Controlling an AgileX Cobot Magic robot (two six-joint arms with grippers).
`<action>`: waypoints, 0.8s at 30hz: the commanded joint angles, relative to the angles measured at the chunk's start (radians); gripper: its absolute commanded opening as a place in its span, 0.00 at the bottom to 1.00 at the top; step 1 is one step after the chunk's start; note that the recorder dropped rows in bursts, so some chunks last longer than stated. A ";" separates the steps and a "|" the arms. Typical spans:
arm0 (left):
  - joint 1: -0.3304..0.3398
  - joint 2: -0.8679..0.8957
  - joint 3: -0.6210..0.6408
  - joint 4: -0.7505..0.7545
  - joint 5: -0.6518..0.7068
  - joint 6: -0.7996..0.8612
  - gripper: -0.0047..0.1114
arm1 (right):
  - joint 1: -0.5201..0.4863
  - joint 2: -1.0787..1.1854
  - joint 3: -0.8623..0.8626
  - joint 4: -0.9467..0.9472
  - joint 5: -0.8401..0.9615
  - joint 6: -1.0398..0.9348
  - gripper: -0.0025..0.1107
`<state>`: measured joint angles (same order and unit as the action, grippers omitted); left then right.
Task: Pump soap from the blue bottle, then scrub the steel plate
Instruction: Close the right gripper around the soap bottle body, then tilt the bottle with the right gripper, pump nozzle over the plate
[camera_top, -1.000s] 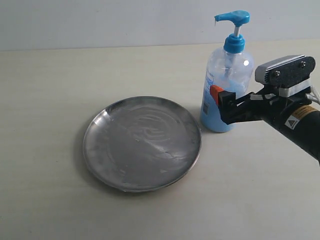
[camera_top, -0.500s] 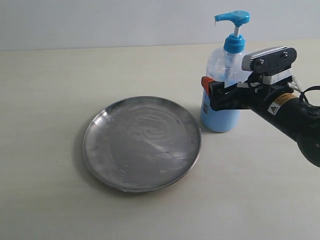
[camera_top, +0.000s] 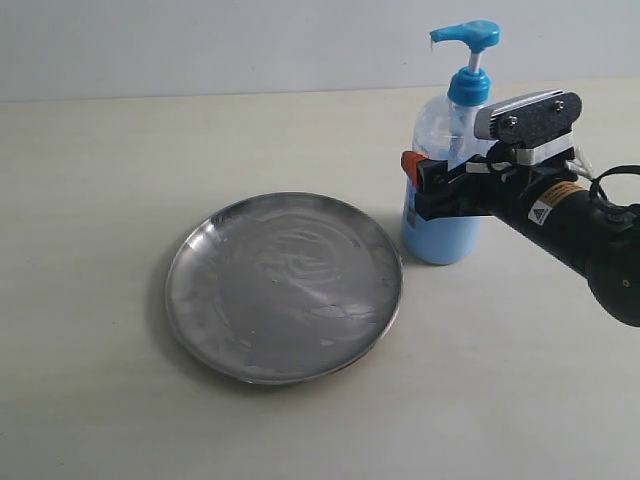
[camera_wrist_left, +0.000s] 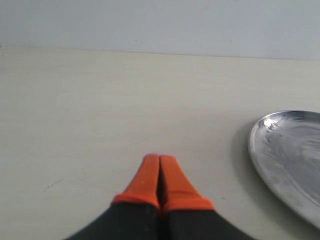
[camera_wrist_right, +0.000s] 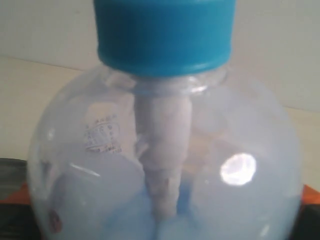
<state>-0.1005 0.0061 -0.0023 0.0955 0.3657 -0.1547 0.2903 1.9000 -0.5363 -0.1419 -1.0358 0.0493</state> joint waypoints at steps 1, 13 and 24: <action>0.002 -0.006 0.002 -0.002 -0.011 -0.006 0.04 | 0.001 0.000 -0.006 -0.001 0.002 0.004 0.45; 0.002 -0.006 0.002 -0.002 -0.011 -0.006 0.04 | 0.001 0.000 -0.006 -0.057 0.017 -0.055 0.02; 0.002 -0.006 0.002 -0.002 -0.011 -0.006 0.04 | 0.001 -0.030 -0.006 -0.131 0.054 -0.110 0.02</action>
<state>-0.1005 0.0061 -0.0023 0.0955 0.3657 -0.1547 0.2903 1.8886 -0.5385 -0.2372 -1.0192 -0.0279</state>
